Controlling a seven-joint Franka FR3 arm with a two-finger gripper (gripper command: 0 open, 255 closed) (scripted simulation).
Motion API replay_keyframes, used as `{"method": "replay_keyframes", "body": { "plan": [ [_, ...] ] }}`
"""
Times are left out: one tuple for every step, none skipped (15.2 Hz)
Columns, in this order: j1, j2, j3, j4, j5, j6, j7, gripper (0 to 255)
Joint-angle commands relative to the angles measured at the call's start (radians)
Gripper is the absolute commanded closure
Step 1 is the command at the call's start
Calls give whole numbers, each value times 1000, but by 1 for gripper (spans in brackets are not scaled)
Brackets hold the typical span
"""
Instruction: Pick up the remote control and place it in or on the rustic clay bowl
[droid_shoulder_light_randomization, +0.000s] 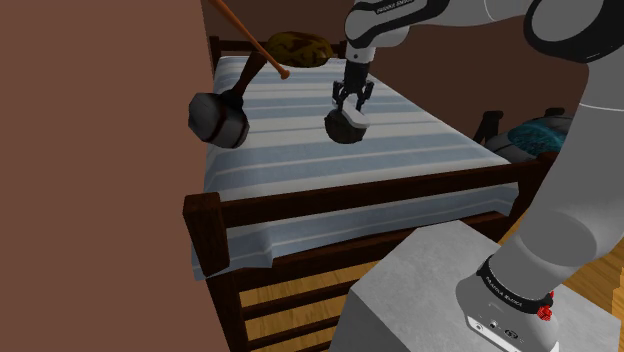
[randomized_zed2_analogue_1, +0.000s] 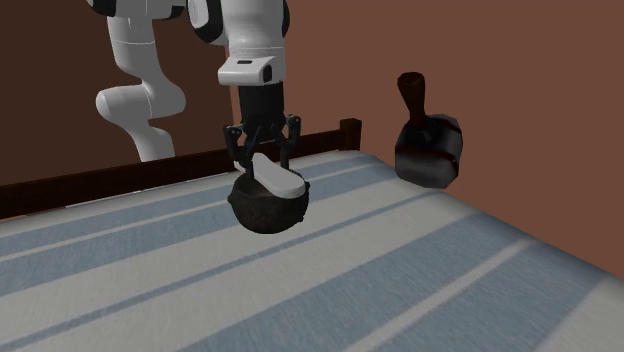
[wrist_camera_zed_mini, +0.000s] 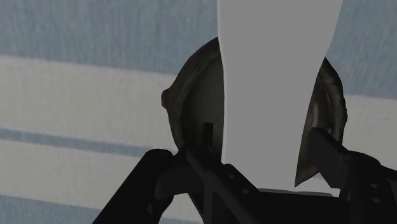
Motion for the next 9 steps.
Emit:
{"method": "replay_keyframes", "body": {
  "plan": [
    [1, 2, 0, -8, 0, 11, 1, 255],
    [1, 2, 0, -8, 0, 11, 1, 255],
    [1, 2, 0, -8, 0, 11, 1, 255],
    [1, 2, 0, -8, 0, 11, 1, 255],
    [1, 2, 0, -8, 0, 11, 1, 255],
    [1, 2, 0, -8, 0, 11, 1, 255],
    [1, 2, 0, -8, 0, 11, 1, 255],
    [1, 2, 0, -8, 0, 11, 1, 255],
    [1, 2, 0, -8, 0, 11, 1, 0]
  ]
}}
